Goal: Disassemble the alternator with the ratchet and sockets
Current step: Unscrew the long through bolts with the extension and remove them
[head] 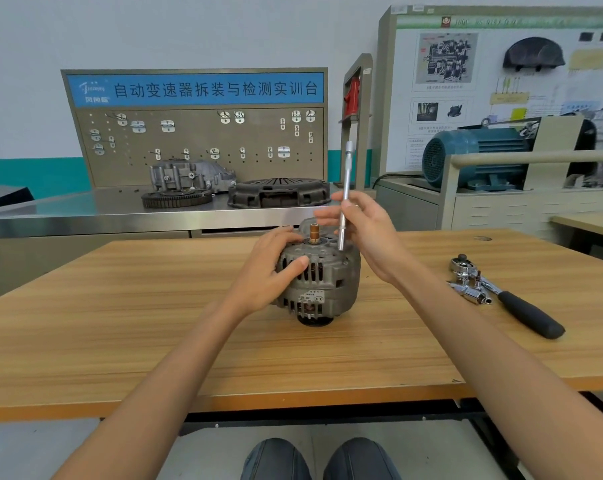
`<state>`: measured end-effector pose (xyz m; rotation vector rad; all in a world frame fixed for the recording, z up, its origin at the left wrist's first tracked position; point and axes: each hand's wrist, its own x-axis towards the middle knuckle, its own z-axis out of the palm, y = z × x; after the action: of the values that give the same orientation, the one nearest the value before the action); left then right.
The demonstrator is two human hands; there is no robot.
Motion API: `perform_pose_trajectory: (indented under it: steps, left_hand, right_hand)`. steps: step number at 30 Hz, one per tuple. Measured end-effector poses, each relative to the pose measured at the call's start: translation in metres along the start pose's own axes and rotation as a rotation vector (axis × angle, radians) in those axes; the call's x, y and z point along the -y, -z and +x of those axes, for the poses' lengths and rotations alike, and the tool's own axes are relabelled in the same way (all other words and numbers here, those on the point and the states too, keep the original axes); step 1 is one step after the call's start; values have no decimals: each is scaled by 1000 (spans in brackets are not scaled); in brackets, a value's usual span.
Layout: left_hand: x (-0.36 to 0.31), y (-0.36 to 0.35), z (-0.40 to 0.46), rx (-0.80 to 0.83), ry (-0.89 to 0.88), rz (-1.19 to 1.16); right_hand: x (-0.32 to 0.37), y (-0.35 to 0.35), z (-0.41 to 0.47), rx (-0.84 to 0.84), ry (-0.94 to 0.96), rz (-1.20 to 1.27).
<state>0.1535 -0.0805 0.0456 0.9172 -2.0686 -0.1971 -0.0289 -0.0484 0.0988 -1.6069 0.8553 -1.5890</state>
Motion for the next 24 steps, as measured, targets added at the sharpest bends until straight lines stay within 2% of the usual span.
perform_pose_trajectory:
  steps: [4, 11, 16, 19, 24]
  left_hand:
    - [5, 2, 2, -19, 16, 56]
    - [17, 8, 5, 3, -99, 103]
    - [19, 6, -3, -19, -21, -37]
    - [20, 7, -4, 14, 14, -105]
    - [18, 11, -7, 17, 189, -266]
  right_hand:
    - [-5, -6, -4, 77, 45, -103]
    - [-7, -10, -8, 109, 67, -93]
    - [-9, -18, -10, 118, 47, -31]
    - [-7, -23, -9, 122, 67, -80]
    - [-3, -32, -10, 148, 90, -156]
